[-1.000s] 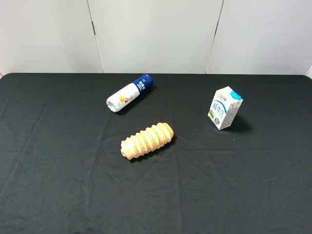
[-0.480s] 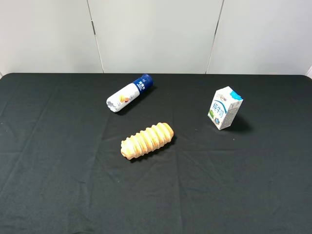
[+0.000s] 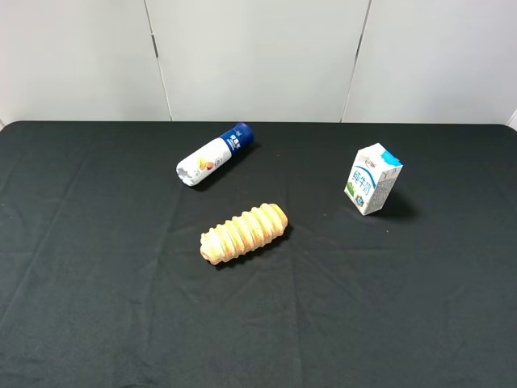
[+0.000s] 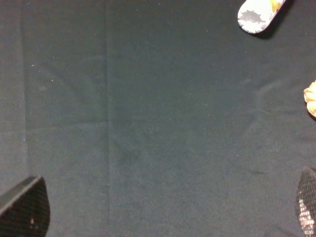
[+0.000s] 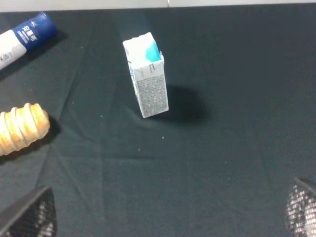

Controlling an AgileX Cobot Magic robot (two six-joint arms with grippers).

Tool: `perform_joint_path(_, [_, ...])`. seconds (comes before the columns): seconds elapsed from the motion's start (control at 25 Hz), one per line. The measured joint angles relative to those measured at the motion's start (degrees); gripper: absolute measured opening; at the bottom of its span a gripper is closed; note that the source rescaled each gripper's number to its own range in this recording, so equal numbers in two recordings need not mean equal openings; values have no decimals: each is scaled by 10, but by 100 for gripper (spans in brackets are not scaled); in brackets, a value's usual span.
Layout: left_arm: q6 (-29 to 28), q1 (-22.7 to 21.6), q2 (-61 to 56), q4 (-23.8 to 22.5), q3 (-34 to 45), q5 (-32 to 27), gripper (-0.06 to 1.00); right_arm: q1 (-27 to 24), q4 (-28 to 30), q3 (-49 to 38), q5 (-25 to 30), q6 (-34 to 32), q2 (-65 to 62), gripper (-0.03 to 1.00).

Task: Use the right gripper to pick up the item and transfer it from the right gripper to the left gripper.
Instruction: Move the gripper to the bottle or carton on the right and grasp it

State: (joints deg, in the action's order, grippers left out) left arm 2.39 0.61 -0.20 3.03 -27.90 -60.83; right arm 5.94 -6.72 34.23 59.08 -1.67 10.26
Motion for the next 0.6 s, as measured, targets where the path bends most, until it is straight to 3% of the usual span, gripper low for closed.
perform_joint_path(0.2, [0, 0, 0, 0, 0, 0, 100, 0, -2, 92, 10, 32, 126, 100])
perform_joint_path(0.36, [0, 0, 0, 0, 0, 0, 100, 0, -8, 188, 48, 74, 264, 100])
perform_joint_path(0.6, [0, 0, 0, 0, 0, 0, 100, 0, -11, 268, 78, 86, 389, 100])
